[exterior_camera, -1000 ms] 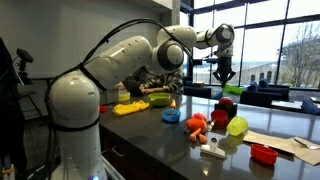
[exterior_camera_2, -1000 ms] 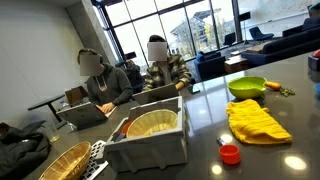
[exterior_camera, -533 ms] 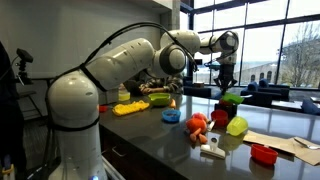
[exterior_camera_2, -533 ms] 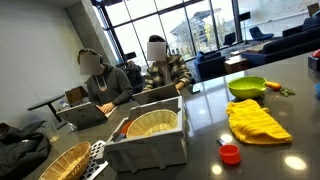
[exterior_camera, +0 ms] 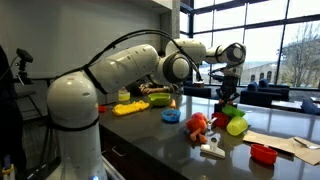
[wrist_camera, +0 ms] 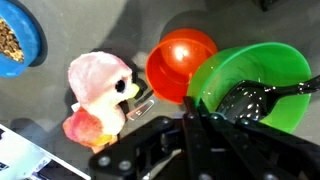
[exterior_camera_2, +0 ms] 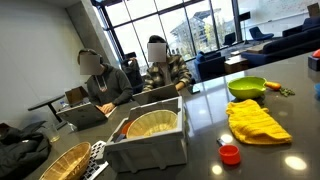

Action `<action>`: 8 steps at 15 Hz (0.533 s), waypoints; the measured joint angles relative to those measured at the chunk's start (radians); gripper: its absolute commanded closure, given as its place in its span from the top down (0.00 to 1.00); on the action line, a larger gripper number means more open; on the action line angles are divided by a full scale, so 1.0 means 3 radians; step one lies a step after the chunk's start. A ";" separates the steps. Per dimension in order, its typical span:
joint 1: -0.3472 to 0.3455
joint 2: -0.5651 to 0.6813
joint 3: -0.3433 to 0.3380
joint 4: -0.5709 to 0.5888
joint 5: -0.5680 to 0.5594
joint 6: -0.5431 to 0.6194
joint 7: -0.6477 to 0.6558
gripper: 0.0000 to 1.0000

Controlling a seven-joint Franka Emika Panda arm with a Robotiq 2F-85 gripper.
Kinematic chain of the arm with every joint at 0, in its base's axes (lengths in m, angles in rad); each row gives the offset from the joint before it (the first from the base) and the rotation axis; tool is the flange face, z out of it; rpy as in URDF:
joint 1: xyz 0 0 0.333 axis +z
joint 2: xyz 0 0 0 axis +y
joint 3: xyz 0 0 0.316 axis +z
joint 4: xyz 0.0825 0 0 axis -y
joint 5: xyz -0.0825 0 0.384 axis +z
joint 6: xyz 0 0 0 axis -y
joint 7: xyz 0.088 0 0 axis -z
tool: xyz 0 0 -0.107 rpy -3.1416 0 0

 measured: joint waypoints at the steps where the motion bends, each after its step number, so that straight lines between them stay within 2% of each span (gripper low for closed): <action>1: -0.0017 0.0003 0.0004 0.0003 0.0007 -0.0007 0.0014 0.01; 8: 0.0023 0.0042 0.0117 -0.0019 0.0121 0.0002 0.0099 0.01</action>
